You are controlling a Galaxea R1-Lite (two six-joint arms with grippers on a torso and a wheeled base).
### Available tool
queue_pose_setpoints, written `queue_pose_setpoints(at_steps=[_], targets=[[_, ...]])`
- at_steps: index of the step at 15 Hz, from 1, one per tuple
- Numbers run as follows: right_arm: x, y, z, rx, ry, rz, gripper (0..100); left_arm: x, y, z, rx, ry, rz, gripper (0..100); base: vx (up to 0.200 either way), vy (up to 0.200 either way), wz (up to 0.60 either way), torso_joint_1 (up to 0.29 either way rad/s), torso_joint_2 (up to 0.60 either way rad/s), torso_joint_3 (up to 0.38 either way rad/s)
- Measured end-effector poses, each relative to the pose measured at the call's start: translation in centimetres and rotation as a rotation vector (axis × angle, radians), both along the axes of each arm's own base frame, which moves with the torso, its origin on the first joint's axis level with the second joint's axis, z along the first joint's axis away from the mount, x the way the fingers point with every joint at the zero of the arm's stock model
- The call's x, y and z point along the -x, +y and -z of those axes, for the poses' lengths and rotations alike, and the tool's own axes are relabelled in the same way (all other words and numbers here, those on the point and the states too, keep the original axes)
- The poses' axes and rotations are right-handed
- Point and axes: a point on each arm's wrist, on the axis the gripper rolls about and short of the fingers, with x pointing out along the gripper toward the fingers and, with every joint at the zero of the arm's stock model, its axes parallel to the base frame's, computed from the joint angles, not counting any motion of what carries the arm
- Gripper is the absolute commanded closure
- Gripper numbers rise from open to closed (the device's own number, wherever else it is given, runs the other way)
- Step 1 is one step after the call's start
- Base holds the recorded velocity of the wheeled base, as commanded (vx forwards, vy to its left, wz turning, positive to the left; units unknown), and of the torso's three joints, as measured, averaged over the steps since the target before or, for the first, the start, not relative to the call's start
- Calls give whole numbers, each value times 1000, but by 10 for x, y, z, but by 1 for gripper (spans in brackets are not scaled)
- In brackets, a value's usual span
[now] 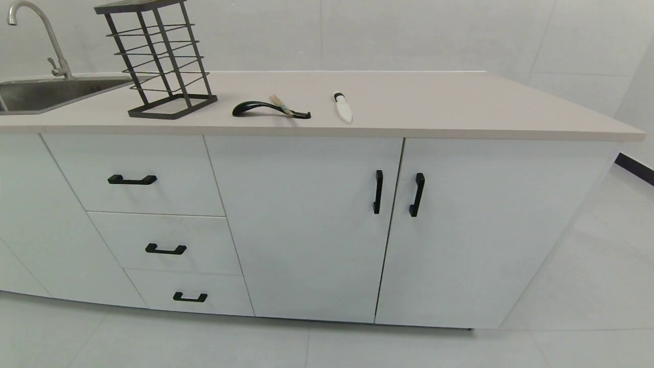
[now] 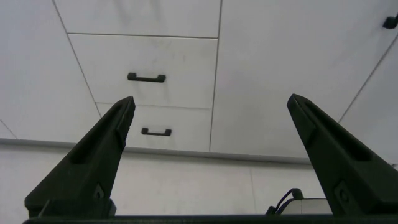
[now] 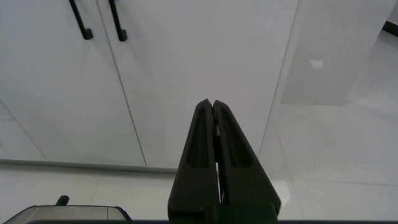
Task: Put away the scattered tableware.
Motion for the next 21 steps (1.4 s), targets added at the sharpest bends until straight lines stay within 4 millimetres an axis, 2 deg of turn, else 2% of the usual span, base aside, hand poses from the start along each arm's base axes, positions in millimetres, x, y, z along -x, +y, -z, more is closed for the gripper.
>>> queue_pose_setpoints(at_steps=[3,5,14,18,21], targets=[[0,0,0,0,1,0,100,0,0,0,0,0,0,0,0,200,0,4,1,4],[0,0,0,0,1,0,100,0,0,0,1,0,0,0,200,0,0,5,0,2],[0,0,0,1,1,0,100,0,0,0,6,0,-1,0,0,0,0,0,0,0],[0,0,0,0,0,0,100,0,0,0,4,0,0,0,200,0,0,1,4,2],[0,0,0,0,0,0,100,0,0,0,3,0,-1,0,0,0,0,0,0,0]])
